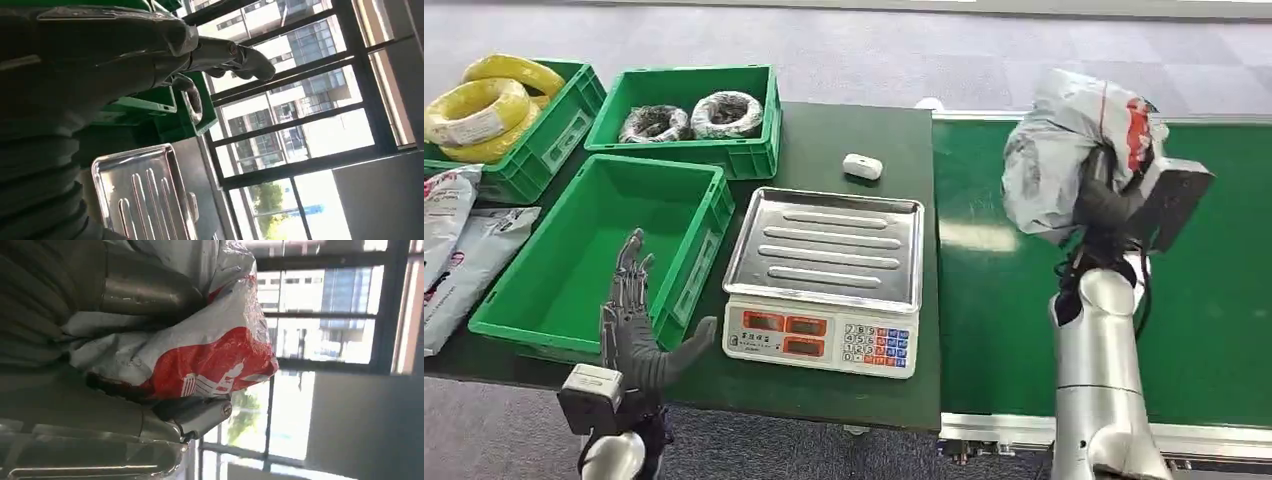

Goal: Moved the parcel from conveyor to table for the left to box.

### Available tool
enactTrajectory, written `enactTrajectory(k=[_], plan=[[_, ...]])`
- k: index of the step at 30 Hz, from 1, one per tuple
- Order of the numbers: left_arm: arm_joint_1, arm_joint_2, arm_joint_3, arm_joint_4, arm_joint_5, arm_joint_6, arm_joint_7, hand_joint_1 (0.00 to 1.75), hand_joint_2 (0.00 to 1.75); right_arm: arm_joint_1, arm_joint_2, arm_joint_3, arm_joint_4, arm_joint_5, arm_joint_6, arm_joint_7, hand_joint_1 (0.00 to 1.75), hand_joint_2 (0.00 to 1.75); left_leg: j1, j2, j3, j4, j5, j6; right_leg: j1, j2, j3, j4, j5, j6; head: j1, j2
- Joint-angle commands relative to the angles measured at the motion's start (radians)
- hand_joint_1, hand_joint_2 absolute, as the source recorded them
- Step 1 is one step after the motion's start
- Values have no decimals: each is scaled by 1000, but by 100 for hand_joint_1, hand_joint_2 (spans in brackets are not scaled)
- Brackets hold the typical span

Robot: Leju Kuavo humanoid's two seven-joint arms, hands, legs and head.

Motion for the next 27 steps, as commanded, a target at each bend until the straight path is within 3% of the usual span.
enactTrajectory(k=[1,5,10,13,14,15,19,22,25,27], plan=[[-105,22,6,87,-3,-6,2,0,175,-240,65,320,259,107,281,227,175,175,-1,6,0,0,0,0,-1,5,-2,1,1,0,0,0],[-130,7,18,78,-14,-28,34,0,175,-313,91,354,498,132,369,278,175,175,0,4,0,0,0,0,0,4,-1,1,1,0,0,0],[-129,-10,37,63,-43,-39,62,0,175,-336,113,398,651,177,425,329,175,175,0,0,0,-1,1,0,1,0,1,-1,1,0,1,0],[-108,-15,56,50,-46,-37,65,0,175,-337,130,525,699,335,373,436,175,175,0,-4,-2,0,1,0,0,-3,0,1,0,0,1,0],[-97,-14,57,45,-45,-36,67,0,175,-333,146,557,704,375,368,469,152,175,0,-1,-1,-1,0,0,0,0,0,0,1,0,0,0],[-93,-11,54,44,-47,-36,69,0,175,-330,154,567,707,389,373,490,2,175,0,-2,-1,0,0,0,0,-1,0,0,1,0,1,0],[-92,-2,32,76,-53,-32,68,0,175,-288,140,557,684,386,418,438,0,175,0,-3,-1,-1,1,-1,1,-3,0,-1,0,0,0,0],[-47,-19,30,56,-55,-16,101,0,175,-247,114,608,624,479,294,444,0,175,0,-4,-1,-1,1,0,0,-4,0,-1,0,0,0,0],[-16,-7,-16,34,-134,-28,181,0,175,-121,102,574,404,503,204,399,0,175,1,-4,0,-2,1,0,1,-3,1,-2,0,0,1,0],[-54,-5,-34,58,-152,-40,201,0,175,-24,73,559,229,515,219,401,0,175,1,-5,1,-2,1,0,1,-5,3,-3,0,0,1,0]])
